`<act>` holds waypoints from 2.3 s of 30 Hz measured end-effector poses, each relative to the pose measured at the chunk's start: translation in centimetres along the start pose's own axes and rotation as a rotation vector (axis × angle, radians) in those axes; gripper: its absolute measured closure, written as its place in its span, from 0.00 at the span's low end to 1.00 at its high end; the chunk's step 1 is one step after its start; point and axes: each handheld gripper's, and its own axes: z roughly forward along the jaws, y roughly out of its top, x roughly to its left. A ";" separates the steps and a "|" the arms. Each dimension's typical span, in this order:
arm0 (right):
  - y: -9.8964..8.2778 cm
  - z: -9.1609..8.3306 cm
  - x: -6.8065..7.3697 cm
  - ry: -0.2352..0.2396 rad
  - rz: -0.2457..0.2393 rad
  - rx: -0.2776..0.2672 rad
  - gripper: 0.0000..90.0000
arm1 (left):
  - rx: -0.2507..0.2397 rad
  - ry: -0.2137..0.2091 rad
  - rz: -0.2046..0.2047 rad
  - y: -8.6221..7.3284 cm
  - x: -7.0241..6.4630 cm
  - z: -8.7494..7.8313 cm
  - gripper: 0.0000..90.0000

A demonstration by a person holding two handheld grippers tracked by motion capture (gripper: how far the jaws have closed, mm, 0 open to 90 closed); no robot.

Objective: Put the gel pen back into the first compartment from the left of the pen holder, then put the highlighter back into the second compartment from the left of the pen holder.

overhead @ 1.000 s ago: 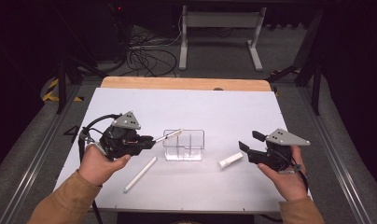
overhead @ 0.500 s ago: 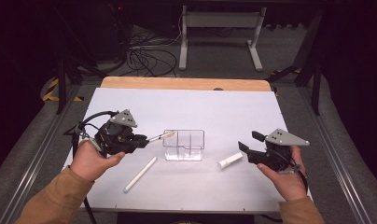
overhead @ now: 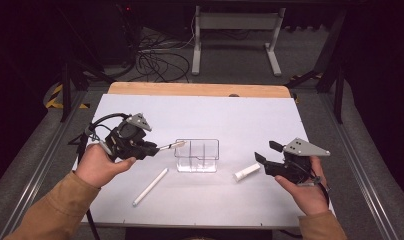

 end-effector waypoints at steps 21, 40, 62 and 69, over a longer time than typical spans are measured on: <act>0.0 0.0 0.0 0.000 -0.004 -0.001 0.38 | 0.117 -0.011 -0.028 1.9 0.6 1.5 0.89; 0.0 0.1 0.1 0.005 -0.008 -0.001 0.37 | -0.137 0.019 -0.037 0.6 0.8 0.4 0.40; -0.1 0.3 0.2 0.008 -0.013 0.006 0.37 | -0.371 0.108 -0.080 -4.5 -1.1 0.8 0.28; -0.2 0.4 0.2 0.007 -0.012 0.010 0.37 | -0.336 0.120 -0.102 -6.0 -1.9 2.4 0.28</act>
